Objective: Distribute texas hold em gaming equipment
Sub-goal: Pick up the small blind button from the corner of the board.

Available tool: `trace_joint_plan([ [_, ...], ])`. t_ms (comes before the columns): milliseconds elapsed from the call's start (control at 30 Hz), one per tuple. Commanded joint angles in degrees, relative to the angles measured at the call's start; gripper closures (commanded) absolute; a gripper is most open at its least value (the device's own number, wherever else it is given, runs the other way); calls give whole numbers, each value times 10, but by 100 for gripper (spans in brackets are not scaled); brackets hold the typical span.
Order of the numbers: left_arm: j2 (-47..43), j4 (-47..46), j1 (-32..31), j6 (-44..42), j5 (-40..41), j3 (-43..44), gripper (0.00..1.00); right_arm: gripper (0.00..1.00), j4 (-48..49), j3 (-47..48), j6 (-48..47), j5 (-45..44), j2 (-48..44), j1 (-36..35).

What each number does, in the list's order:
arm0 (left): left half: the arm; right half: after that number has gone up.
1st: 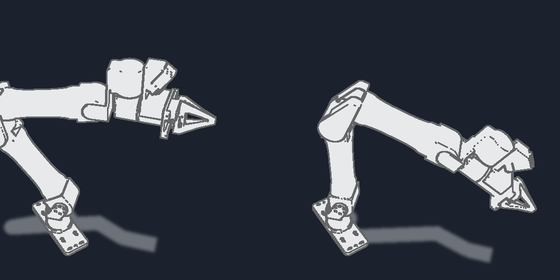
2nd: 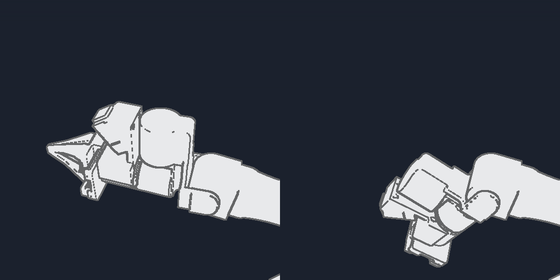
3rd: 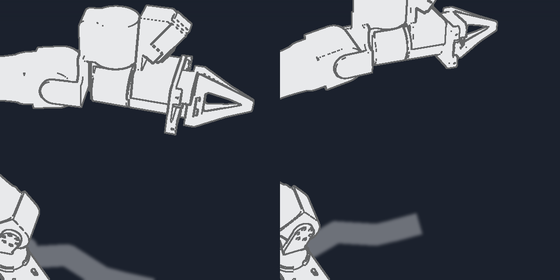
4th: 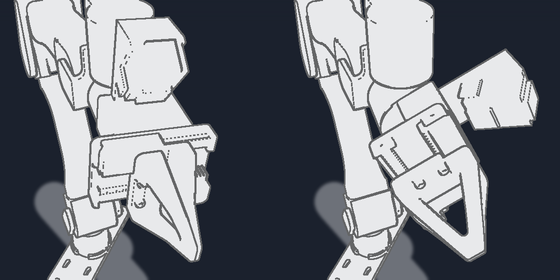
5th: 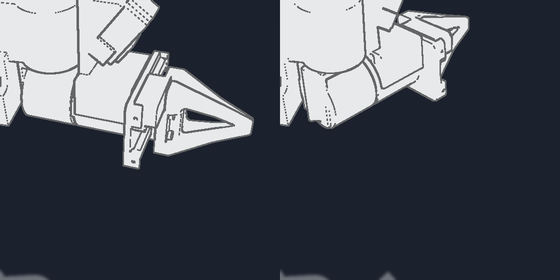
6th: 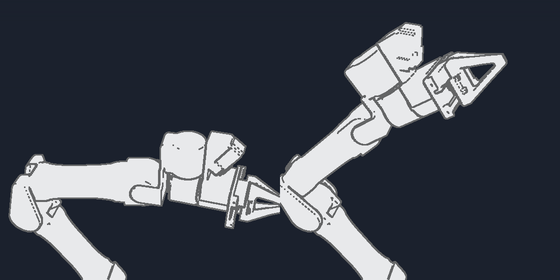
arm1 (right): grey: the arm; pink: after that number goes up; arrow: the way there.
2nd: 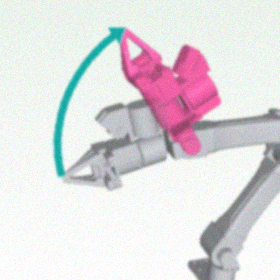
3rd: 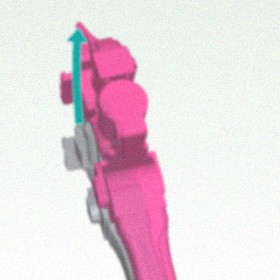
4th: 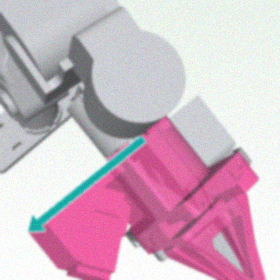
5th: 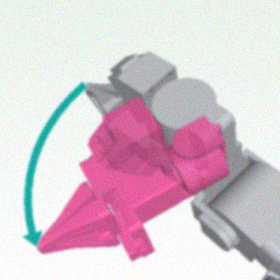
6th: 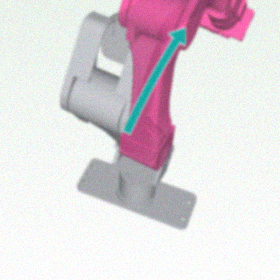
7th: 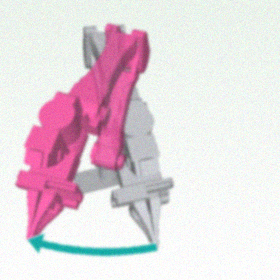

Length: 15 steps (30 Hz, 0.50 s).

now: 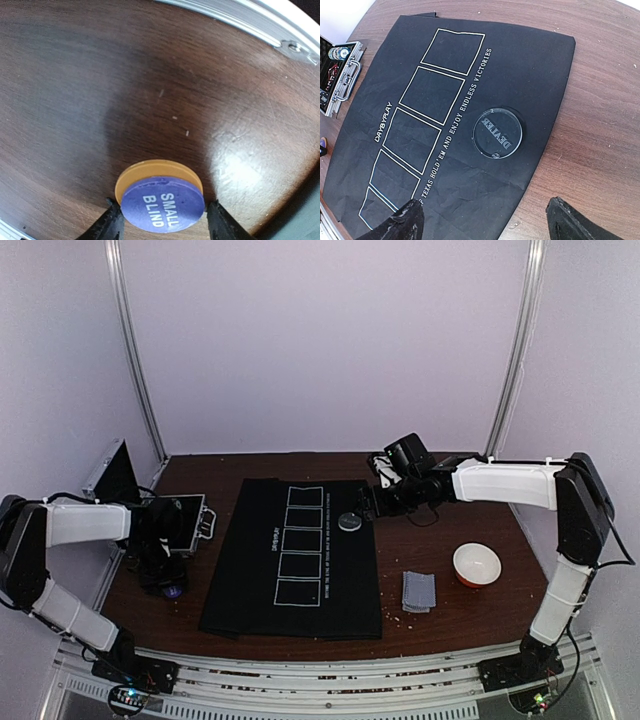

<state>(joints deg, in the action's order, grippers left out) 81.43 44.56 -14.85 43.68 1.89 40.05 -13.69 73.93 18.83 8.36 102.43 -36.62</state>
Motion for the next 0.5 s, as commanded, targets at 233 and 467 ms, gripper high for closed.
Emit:
trace_joint_plan([
  [233, 7, -61, 0, 4, 15, -14, 49, 13, -19, 10, 6, 3, -11, 2],
  [467, -21, -46, 0, 14, 9, -21, 54, 13, -18, 14, 8, 8, -9, 2],
])
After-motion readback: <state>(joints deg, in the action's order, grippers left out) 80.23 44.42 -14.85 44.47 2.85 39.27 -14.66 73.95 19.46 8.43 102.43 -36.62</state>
